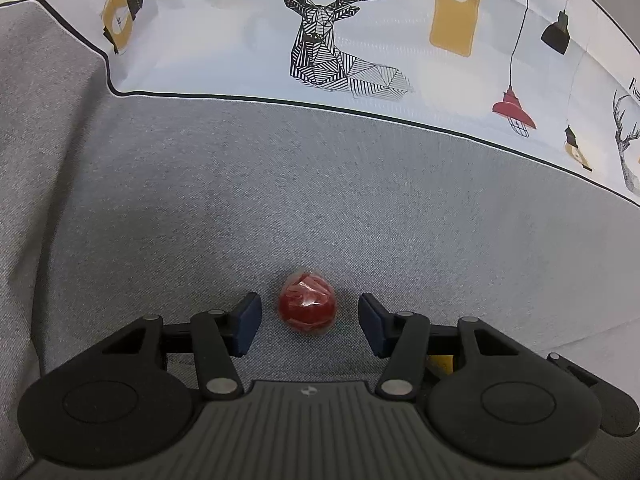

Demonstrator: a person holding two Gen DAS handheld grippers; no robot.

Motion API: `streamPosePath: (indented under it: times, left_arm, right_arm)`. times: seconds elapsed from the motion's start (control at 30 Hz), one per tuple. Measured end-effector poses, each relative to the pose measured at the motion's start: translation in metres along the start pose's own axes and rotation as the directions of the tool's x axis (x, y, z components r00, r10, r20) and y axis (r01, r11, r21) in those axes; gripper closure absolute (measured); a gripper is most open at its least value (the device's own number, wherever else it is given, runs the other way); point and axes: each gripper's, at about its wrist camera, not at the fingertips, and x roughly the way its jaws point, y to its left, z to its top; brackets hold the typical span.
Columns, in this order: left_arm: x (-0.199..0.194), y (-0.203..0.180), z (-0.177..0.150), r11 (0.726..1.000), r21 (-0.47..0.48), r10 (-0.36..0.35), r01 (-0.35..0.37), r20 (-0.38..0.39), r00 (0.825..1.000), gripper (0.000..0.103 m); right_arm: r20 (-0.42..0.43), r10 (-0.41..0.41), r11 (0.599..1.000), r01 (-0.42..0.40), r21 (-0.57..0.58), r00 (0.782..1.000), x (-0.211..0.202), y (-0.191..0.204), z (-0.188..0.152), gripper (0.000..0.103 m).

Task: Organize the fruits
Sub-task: 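Grasp the last wrapped red fruit with the left tool while the right tool grasps the last yellow fruit, then carry both fruits over the plate and open both tools to release them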

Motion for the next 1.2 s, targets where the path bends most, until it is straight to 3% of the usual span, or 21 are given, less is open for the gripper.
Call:
streamPosePath:
  times: [0.2, 0.7, 0.87, 1.2]
  left_arm:
    - [0.0015, -0.002, -0.0016, 1.0, 0.007, 0.009, -0.009, 0.004, 1.0, 0.045]
    - [0.0015, -0.0039, -0.0021, 0.999, 0.021, 0.032, -0.032, 0.007, 0.999, 0.054]
    - [0.0005, -0.003, -0.0021, 0.999, 0.02, 0.035, -0.035, 0.009, 0.999, 0.069]
    - [-0.0053, -0.0073, -0.0032, 0.999, 0.031, 0.034, -0.035, 0.024, 0.999, 0.07]
  right_arm:
    - [0.003, -0.028, 1.0, 0.028, -0.007, 1.0, 0.001, -0.0016, 0.0015, 0.076]
    - [0.0, -0.043, 0.999, 0.043, -0.01, 0.999, -0.0002, -0.0011, 0.0012, 0.076]
    - [0.008, -0.052, 0.998, 0.052, -0.02, 0.999, -0.0012, 0.0002, 0.0005, 0.076]
    - [0.025, -0.061, 0.998, 0.061, -0.02, 0.998, -0.0055, 0.0002, 0.0, 0.076]
